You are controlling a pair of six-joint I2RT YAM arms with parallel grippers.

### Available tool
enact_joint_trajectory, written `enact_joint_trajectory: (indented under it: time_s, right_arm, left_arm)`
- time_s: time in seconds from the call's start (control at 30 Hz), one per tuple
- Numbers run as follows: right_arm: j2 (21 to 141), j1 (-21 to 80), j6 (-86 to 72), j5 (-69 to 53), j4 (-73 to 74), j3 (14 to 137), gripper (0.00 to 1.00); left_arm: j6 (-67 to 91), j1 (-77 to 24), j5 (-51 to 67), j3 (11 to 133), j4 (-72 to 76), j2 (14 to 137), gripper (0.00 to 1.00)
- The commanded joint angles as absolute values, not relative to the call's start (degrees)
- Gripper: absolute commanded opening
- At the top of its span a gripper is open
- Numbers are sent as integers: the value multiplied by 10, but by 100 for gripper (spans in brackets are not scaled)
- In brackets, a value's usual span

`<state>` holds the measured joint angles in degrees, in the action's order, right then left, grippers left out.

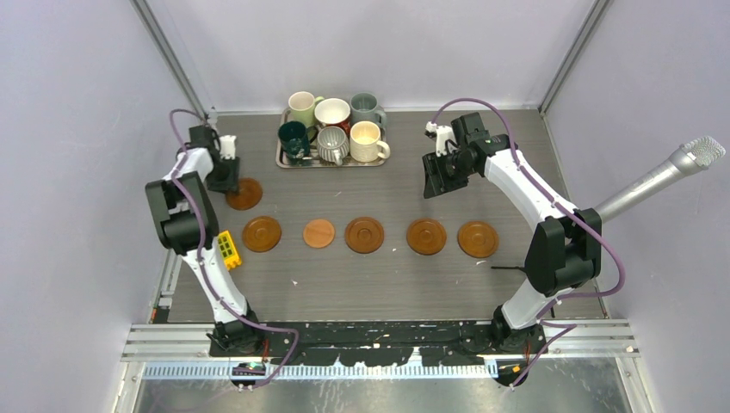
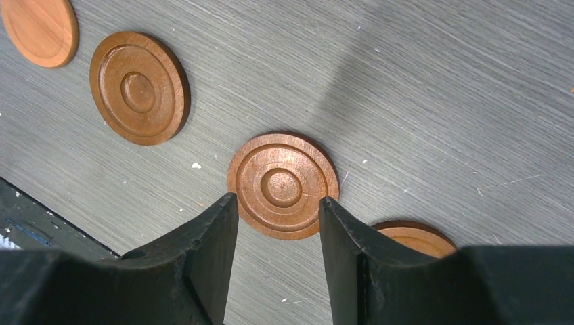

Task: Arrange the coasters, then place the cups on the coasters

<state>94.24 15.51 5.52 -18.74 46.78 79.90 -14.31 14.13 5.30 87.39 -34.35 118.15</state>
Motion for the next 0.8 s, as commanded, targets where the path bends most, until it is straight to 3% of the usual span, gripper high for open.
enact_joint_trajectory:
  time_s: [0.0,0.2,0.77]
  right_arm:
    - [923,152,59,-206,464,802,53]
    - [921,153,65,-225,473,802,59]
    - [914,152,71,-239,475,793,60]
  left_arm:
    - [-210,197,-11,872,-369,1194,26]
    - [-258,253,24,815,-372,1156,25]
    - [-490,374,108,573,-311,969,24]
